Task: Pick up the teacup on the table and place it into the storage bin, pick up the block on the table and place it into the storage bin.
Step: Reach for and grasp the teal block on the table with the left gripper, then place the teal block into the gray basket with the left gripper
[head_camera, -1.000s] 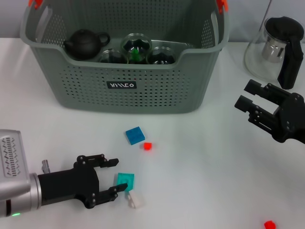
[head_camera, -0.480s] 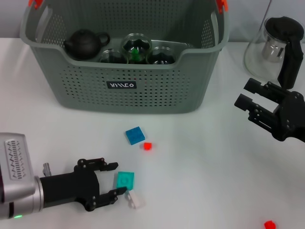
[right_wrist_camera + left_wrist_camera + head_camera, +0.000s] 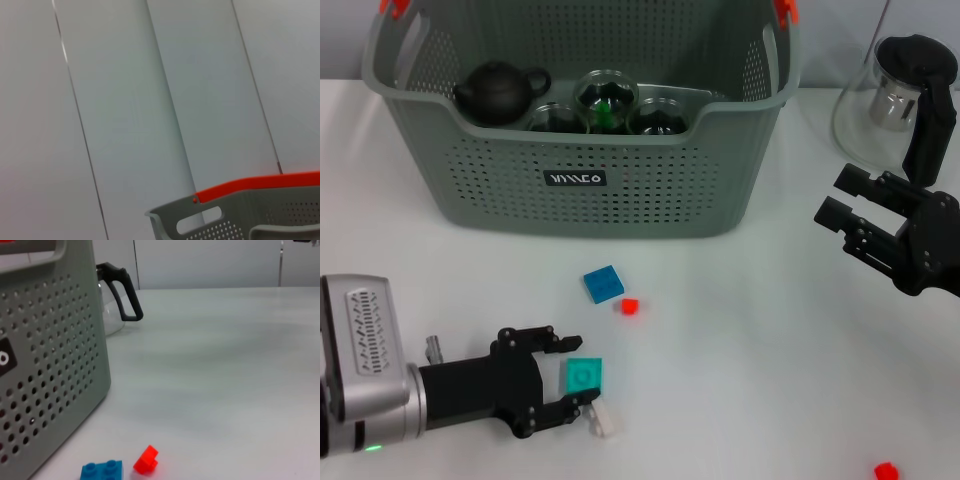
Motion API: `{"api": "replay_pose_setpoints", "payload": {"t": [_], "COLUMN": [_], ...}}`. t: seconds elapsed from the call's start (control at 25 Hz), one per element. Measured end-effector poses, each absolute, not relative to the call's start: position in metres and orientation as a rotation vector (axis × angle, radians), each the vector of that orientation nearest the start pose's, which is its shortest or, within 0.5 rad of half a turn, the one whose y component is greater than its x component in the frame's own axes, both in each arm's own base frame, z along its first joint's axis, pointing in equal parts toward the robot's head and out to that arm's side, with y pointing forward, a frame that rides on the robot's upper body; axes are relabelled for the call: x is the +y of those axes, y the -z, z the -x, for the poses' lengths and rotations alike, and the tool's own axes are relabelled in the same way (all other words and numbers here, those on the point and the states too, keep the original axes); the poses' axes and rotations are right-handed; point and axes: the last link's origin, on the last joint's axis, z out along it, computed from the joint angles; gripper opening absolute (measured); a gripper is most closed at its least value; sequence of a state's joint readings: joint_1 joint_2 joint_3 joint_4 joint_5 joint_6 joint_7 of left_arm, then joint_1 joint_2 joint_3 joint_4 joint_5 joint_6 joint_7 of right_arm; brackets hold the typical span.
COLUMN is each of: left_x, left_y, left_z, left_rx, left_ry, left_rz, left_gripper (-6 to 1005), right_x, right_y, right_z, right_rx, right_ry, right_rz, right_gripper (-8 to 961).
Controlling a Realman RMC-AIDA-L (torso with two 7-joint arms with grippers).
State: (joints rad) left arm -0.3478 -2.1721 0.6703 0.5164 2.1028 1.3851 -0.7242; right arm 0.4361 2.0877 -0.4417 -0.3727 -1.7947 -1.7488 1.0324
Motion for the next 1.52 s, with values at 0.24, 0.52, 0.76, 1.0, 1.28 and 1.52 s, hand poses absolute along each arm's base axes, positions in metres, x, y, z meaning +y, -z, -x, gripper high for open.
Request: {"api": "replay_pose_setpoints", "payload": {"t": [0.24, 0.52, 0.76, 1.0, 1.28, 1.52], "left_x": [0.257, 0.257, 0.257, 0.259, 0.265, 0.266], "left_y": [0.069, 0.073, 0.074, 0.072, 0.07, 0.067], "left_z": [0.321, 0.321, 0.321, 0.321, 0.321, 0.321], "left_rx": [-0.195, -0.206, -0.207, -0.209, -0.24, -0.277], "left_ry": [0.427, 0.422, 0.416, 0.415, 0.407, 0.406], "left_rz": [2.727, 2.733, 2.736, 2.728, 2.729, 2.723], "left_gripper": [607, 595, 563, 536, 505, 411], "right_x": [0.284, 0.284, 0.284, 0.283, 0.283, 0.283], "right_y": [-0.002, -0.002, -0.002, -0.002, -0.002, -0.002], "right_z": [-0.276, -0.276, -0.277, -0.277, -0.277, -0.277], "right_rx": [0.529, 0.531, 0.53, 0.531, 0.53, 0.53], "right_ry": [-1.233, -1.231, -1.228, -1.227, -1.23, -1.231], "right_rz": [2.377, 2.376, 2.376, 2.375, 2.376, 2.377], "right_gripper": [576, 576, 576, 576, 576, 576]}}
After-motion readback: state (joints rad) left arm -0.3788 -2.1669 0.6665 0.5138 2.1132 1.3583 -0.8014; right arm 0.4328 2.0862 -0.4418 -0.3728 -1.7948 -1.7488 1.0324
